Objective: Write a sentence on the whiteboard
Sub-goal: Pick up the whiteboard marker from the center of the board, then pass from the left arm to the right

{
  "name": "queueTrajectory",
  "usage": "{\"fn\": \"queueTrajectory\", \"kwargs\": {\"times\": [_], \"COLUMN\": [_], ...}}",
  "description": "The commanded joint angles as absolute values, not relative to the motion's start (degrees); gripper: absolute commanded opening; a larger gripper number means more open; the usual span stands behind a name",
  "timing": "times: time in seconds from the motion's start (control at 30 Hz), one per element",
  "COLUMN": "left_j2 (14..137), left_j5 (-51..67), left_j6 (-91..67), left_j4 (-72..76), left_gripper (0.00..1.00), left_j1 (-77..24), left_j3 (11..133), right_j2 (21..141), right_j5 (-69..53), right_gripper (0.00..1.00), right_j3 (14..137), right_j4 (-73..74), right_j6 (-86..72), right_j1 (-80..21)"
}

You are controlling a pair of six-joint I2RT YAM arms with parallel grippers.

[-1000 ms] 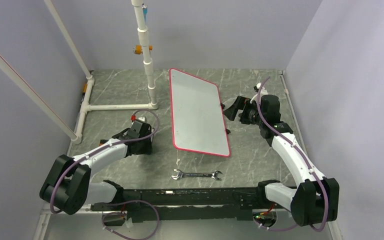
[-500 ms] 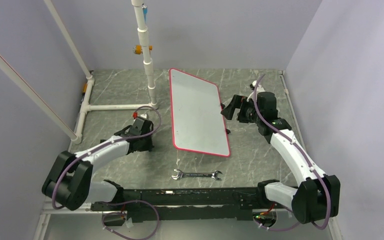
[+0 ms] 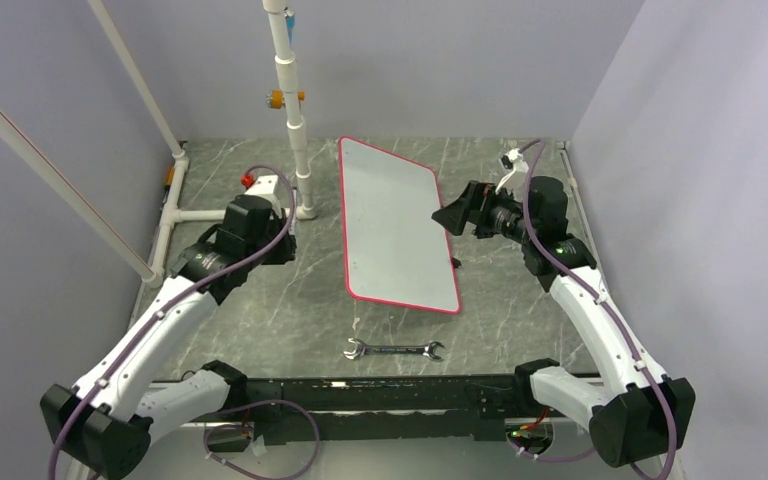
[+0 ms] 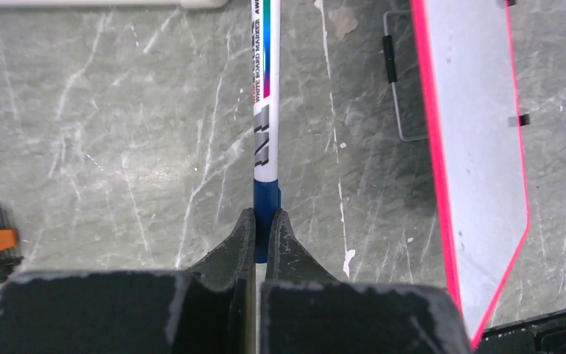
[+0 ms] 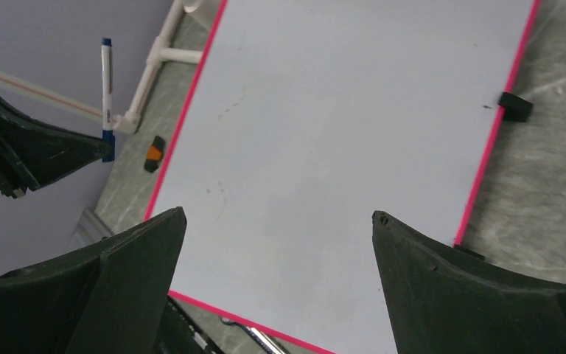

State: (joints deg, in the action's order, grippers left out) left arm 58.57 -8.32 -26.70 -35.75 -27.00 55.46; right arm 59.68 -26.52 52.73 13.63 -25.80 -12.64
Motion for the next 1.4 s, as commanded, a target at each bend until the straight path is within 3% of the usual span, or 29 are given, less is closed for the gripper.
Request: {"fn": "queueTrajectory", "kwargs": {"times": [0.0,0.47,0.83,1.37], "left_j2": [55.3,49.7,58.3,62.5], "left_j5": [-7.0,9.4,21.7,22.8], "left_j6": [-20.6,0.4,11.7,23.5], "left_j4": [-43.3,-40.2,-41.4,-38.2], "left_gripper": [0.00,0.00,0.00,0.00], "left_j1": [-27.2,-27.2,-28.9,-38.8], "left_j3": [60.3,64.4,69.0,67.6], "right_j2": [60.2,65.2,67.4,74.9], "right_j5": [-34.5,-43.8,-47.6,-51.9], "right_gripper": [1.00,1.00,0.99,0.91], "right_j3": [57.0,63.1,65.8,69.2], "right_j4": [11.6,11.4,8.5,11.8], "right_j6": [-27.3,-26.3,-28.5,-27.0], "right_j1": [-13.2,-22.1,-26.8,-31.5]}}
